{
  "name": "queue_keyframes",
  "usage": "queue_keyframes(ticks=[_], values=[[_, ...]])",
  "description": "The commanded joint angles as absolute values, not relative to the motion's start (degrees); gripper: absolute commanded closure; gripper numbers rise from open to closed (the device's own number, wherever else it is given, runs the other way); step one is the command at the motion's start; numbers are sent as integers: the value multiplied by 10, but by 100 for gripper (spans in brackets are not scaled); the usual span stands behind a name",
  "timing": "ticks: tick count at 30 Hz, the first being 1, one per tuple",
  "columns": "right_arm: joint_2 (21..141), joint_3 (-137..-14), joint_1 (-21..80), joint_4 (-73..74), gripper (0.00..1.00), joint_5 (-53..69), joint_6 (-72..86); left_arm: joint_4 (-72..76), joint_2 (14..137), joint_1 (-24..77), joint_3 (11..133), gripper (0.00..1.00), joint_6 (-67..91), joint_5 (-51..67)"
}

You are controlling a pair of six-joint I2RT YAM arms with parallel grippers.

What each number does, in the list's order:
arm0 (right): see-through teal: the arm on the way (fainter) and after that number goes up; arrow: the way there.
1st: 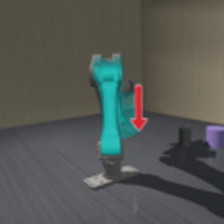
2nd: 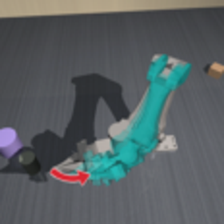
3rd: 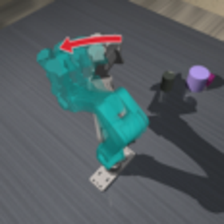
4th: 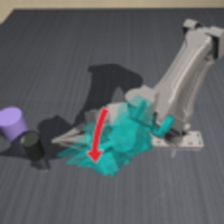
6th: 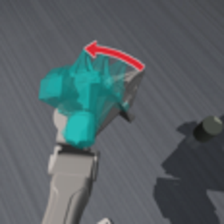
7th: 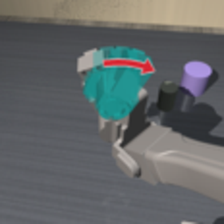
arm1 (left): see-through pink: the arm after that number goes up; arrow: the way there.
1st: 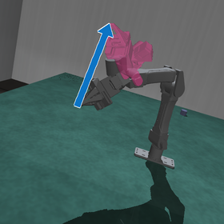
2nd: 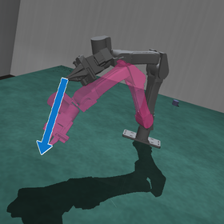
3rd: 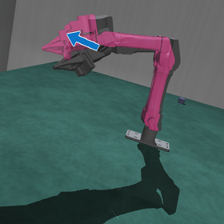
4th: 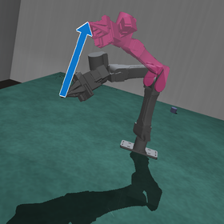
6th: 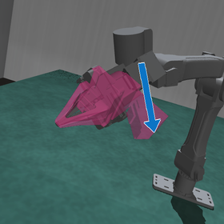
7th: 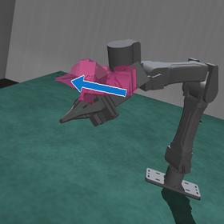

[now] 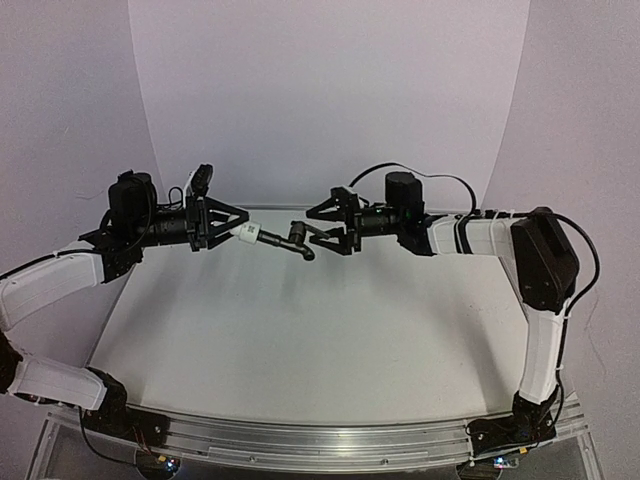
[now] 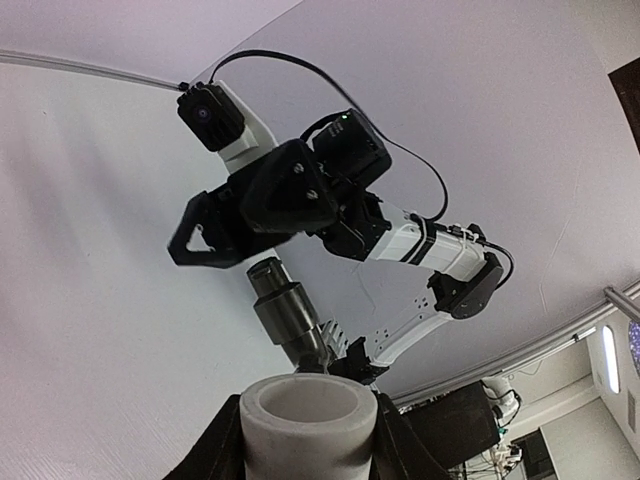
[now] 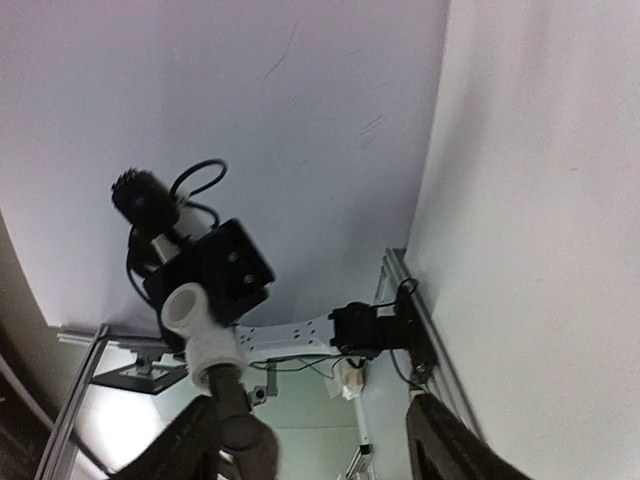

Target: Install the water faucets

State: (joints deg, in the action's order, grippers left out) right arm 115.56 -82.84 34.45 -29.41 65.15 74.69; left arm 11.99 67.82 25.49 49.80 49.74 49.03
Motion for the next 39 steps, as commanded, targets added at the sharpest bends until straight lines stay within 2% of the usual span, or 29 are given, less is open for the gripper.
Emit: queue_keyframes(ticks=[1, 3, 4, 6, 8, 11, 15, 18, 21, 27, 30, 39], values=[[1087, -791, 305, -235, 18, 575, 640, 179, 675, 245, 527, 100, 562, 465], [1062, -774, 299, -216, 6, 562, 601, 182, 674, 240, 532, 100, 578, 456], [1049, -765, 294, -208, 3, 553, 582, 173, 675, 239, 540, 100, 579, 452], [1021, -752, 285, -172, 2, 526, 534, 156, 679, 236, 549, 100, 579, 448], [993, -759, 284, -81, 2, 477, 423, 149, 682, 230, 552, 100, 584, 447], [928, -740, 320, -24, 2, 330, 214, 150, 684, 224, 551, 100, 594, 452], [803, -614, 448, -129, 2, 198, -160, 156, 685, 221, 546, 100, 600, 460], [753, -523, 517, -204, 2, 229, -439, 163, 686, 220, 542, 100, 603, 466], [745, -490, 538, -269, 6, 253, -594, 172, 685, 220, 537, 100, 610, 471], [819, -527, 557, -363, 9, 250, -709, 186, 683, 220, 529, 100, 623, 480], [859, -543, 558, -443, 9, 245, -701, 190, 684, 220, 525, 100, 628, 486], [947, -611, 558, -508, 13, 178, -699, 194, 672, 221, 518, 100, 635, 493]])
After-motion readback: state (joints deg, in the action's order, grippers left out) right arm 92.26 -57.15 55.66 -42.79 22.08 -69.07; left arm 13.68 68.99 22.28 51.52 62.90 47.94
